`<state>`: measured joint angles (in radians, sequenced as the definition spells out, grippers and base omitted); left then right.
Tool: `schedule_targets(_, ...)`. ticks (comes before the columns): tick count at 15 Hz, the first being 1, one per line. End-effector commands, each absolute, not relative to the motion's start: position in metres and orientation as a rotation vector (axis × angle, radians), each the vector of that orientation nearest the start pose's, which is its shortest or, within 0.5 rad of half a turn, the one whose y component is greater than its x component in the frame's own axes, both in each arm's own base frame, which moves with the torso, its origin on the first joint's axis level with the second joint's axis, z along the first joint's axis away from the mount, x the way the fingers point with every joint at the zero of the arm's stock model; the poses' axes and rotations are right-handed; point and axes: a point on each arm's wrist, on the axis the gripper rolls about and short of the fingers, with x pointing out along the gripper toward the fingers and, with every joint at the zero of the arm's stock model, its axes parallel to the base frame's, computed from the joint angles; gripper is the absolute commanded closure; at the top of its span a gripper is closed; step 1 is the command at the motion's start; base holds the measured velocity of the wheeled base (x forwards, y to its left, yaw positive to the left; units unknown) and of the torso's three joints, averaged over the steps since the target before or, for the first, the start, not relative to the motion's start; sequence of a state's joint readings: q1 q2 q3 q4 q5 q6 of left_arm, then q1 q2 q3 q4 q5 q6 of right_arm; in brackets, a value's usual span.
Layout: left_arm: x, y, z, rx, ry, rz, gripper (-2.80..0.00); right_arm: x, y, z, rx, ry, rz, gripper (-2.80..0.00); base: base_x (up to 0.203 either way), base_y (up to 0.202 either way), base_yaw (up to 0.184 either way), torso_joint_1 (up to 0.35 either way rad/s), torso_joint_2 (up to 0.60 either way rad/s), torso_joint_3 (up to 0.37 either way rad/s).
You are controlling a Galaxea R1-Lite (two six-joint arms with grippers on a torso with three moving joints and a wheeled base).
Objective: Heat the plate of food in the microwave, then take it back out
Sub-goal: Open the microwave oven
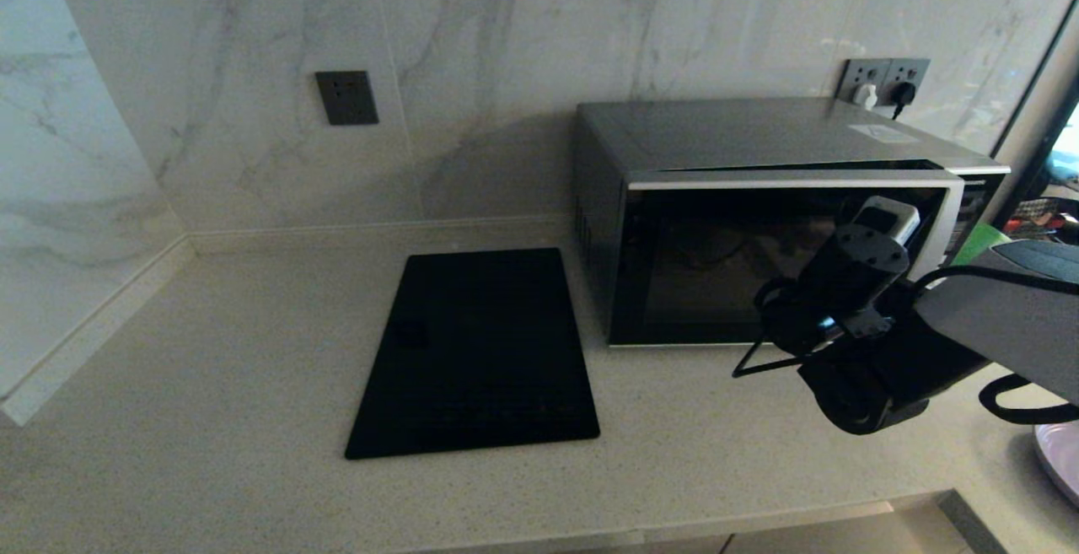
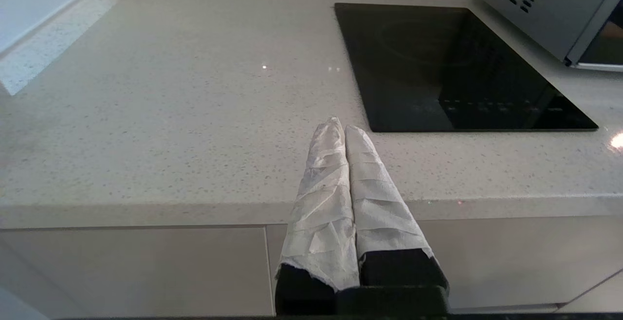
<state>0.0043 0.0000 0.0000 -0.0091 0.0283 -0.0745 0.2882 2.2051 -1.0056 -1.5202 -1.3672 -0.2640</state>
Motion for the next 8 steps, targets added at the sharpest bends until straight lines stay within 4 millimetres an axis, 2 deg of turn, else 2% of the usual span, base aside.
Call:
schedule_targets(1, -0.023, 0.001, 0.076, -0.075, -0.009, 0.033, 0.00, 0.365, 0.102, 0.154, 0.051, -0.116, -1.050, -2.80, 0.000, 0.000, 0.000, 0.000, 0.00, 0.000)
schedule_targets(4, -0.023, 0.001, 0.076, -0.075, -0.009, 0.033, 0.00, 0.337, 0.113, 0.192, 0.119, -0.174, -0.985, -2.80, 0.000, 0.000, 0.000, 0.000, 0.00, 0.000)
schedule_targets(8, -0.023, 0.001, 0.076, -0.075, -0.009, 0.033, 0.00, 0.287, 0.110, 0.252, 0.090, -0.240, -0.873, -2.80, 0.000, 0.000, 0.000, 0.000, 0.00, 0.000)
